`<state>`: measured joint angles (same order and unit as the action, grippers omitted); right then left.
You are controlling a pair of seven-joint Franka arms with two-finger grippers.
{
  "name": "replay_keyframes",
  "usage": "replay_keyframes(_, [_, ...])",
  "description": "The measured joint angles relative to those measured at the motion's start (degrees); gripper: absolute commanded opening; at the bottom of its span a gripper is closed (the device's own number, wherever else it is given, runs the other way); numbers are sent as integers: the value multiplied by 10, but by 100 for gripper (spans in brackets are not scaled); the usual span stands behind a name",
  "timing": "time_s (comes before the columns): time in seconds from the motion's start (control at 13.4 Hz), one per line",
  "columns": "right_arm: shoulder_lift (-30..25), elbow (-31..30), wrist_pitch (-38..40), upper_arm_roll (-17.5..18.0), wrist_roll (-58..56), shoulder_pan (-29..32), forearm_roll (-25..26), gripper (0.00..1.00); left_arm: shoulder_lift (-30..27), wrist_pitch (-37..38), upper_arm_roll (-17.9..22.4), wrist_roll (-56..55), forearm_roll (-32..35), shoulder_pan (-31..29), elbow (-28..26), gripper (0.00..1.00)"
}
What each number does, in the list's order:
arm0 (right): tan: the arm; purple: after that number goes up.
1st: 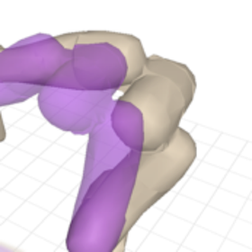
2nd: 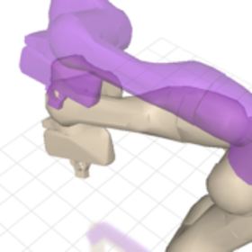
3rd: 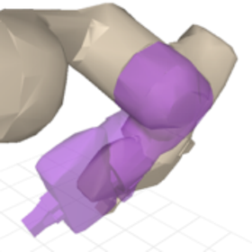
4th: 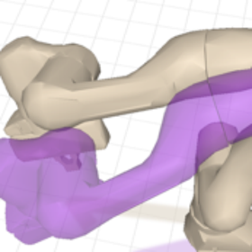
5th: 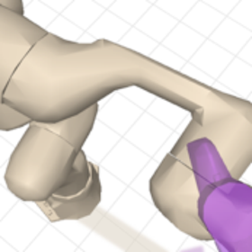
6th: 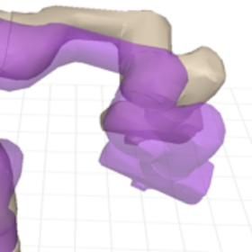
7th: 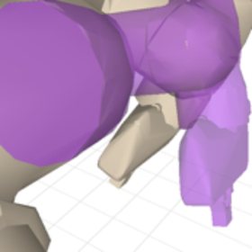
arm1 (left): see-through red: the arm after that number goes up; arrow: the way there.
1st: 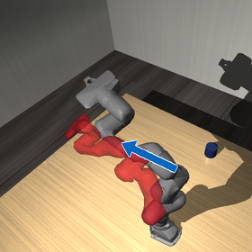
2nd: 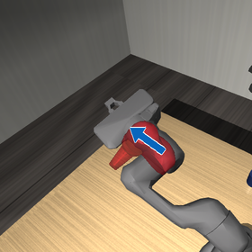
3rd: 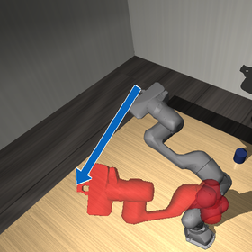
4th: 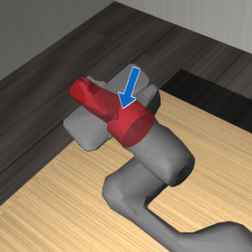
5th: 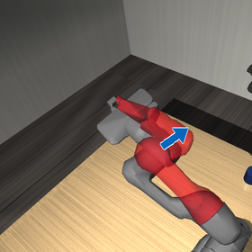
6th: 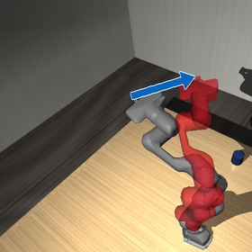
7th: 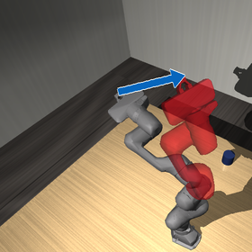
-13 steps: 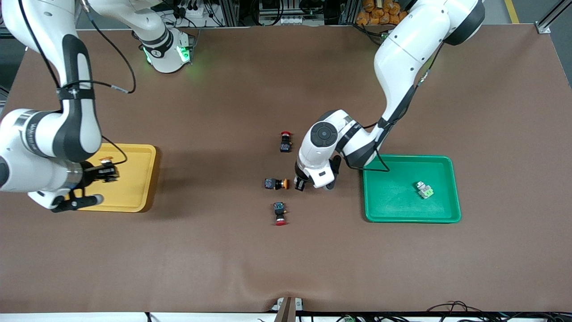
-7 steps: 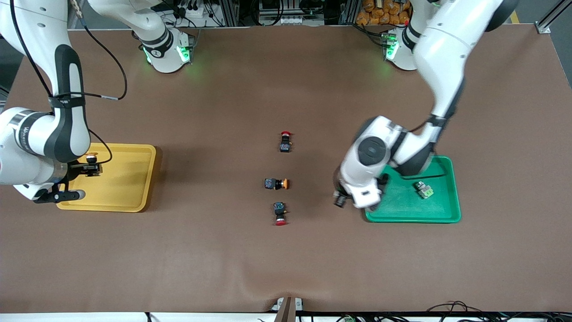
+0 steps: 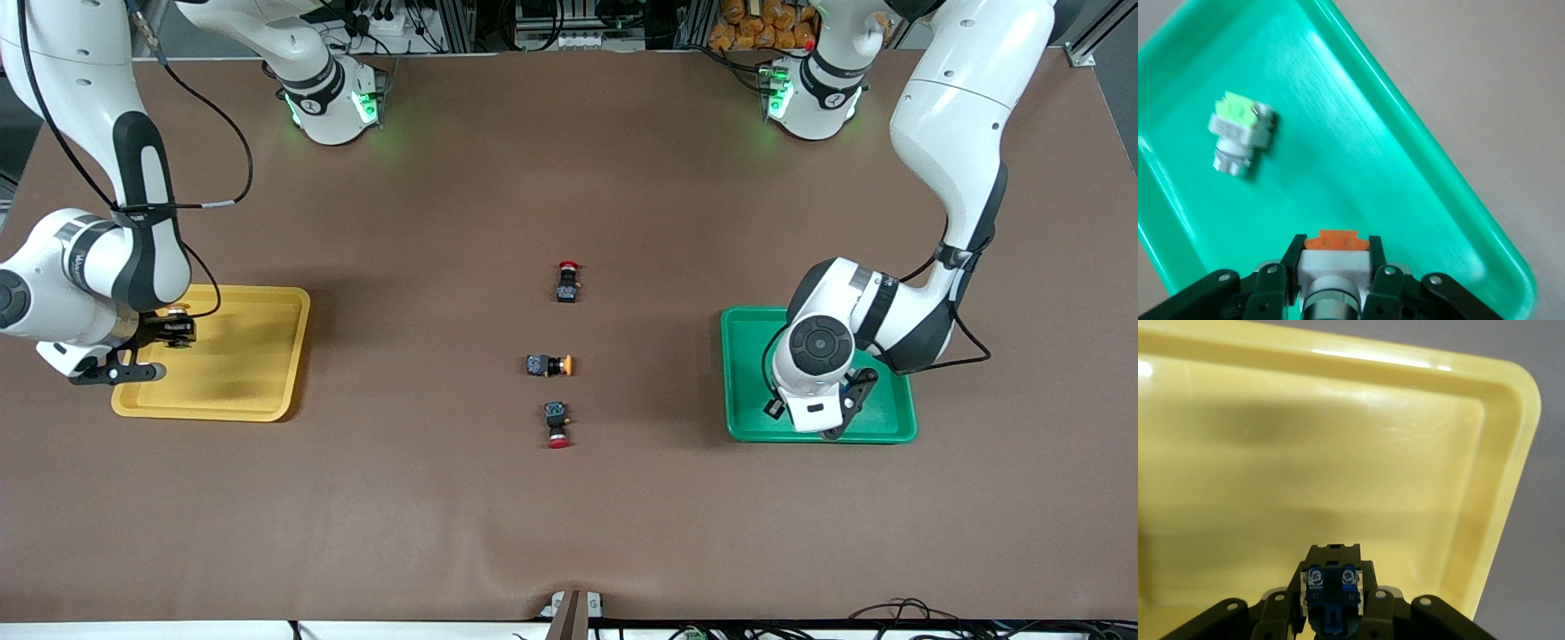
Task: Place green and yellow buttons in trays
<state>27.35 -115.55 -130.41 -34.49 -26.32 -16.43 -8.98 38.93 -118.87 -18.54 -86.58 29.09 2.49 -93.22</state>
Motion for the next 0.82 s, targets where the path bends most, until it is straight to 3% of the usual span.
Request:
replay_keyframes(0.07, [1,-11,-12,0,0,2,-2,0,0,8,-1,-9,17,2,0,1])
replay_keyframes(0.15, [2,-18,-20,0,0,3,-5,0,0,14,-1,-23,38,4,-1,10])
replay_keyframes(0.22, [4,-22,-26,0,0,4,-7,0,0,26,-2,-37,68,7,-3,27])
replay_keyframes(0.3, [8,-25,-32,0,-1,5,-10,0,0,49,-4,-51,103,11,-7,68])
replay_keyframes(0.37, [13,-26,-35,0,-2,6,-14,0,0,74,-6,-63,129,16,-9,100])
replay_keyframes(0.82, [44,-27,-53,1,-26,6,-65,0,-23,109,-23,-71,147,23,-9,100])
